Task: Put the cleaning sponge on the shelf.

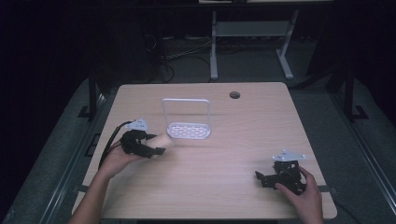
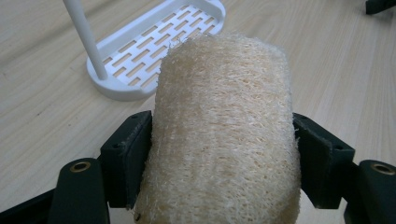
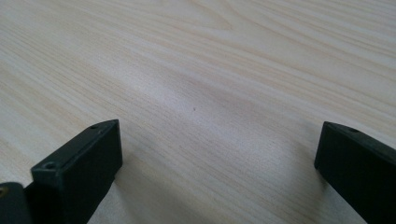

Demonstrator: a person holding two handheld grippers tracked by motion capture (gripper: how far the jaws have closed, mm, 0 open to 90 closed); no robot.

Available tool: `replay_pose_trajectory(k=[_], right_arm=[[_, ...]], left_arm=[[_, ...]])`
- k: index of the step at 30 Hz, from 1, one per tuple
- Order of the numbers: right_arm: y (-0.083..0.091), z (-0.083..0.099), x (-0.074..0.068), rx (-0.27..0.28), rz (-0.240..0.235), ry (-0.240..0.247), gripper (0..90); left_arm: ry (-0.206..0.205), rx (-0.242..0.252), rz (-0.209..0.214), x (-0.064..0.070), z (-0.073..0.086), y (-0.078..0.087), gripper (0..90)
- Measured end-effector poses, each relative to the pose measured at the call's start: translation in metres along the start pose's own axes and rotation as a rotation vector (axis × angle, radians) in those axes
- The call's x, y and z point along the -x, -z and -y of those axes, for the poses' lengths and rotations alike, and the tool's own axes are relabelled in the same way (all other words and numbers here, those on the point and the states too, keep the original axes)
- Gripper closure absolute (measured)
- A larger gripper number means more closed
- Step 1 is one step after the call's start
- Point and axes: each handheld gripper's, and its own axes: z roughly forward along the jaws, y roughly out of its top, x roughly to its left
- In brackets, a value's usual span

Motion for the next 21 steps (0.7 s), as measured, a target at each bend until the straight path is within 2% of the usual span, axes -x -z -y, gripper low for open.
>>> replay_pose_trajectory(k=[9,16,21], right_arm=[[0.000,0.000,0.000,0.000,0.000,0.000,0.7],[0.000,0.000,0.000,0.000,0.000,0.000,0.7],[0.000,0.000,0.000,0.000,0.000,0.000,0.7]], left_arm=[[-0.002,0.003,-0.023,0.007,-0.010,-0.003,27.6],[0.016,0.017,-0.038,0.010,-0.017,-0.007,27.6],[0.010,0.019,-0.042,0.011,-0.022,-0.010,27.6]])
